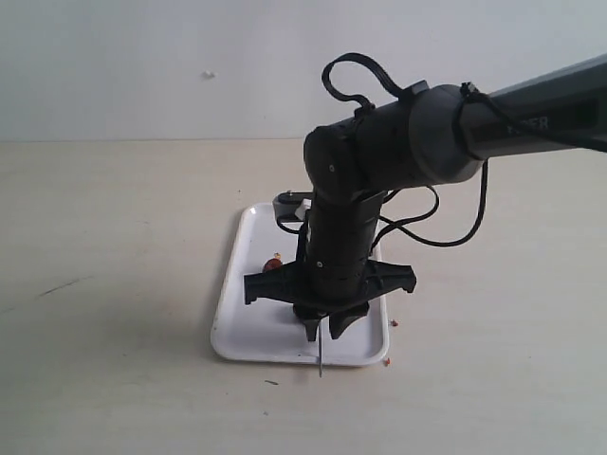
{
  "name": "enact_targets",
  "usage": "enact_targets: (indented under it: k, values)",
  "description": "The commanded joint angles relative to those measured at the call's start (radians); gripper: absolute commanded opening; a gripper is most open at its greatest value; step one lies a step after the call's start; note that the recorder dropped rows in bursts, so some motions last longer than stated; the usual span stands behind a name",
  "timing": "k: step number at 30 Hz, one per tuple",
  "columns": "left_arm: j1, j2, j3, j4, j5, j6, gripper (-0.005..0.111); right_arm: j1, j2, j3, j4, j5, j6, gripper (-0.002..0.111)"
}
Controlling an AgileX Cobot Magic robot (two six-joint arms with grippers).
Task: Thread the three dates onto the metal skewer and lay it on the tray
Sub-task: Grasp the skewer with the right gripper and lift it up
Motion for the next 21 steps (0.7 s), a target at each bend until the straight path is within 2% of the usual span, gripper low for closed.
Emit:
enact_targets:
  k: [1,15,21]
  values:
    - [0.005,-0.005,-0.001,0.002,-0.001,-0.005,0.000,0.001,0.021,0.006,-0.020,-0.031,0.017,0.029]
    - [0.005,-0.005,-0.001,0.002,-0.001,-0.005,0.000,0.001,0.048,0.006,-0.024,-0.054,0.029,0.028]
    - [0.005,-0.005,-0.001,0.002,-0.001,-0.005,0.000,0.001,0.071,0.006,-0.030,-0.054,0.029,0.022]
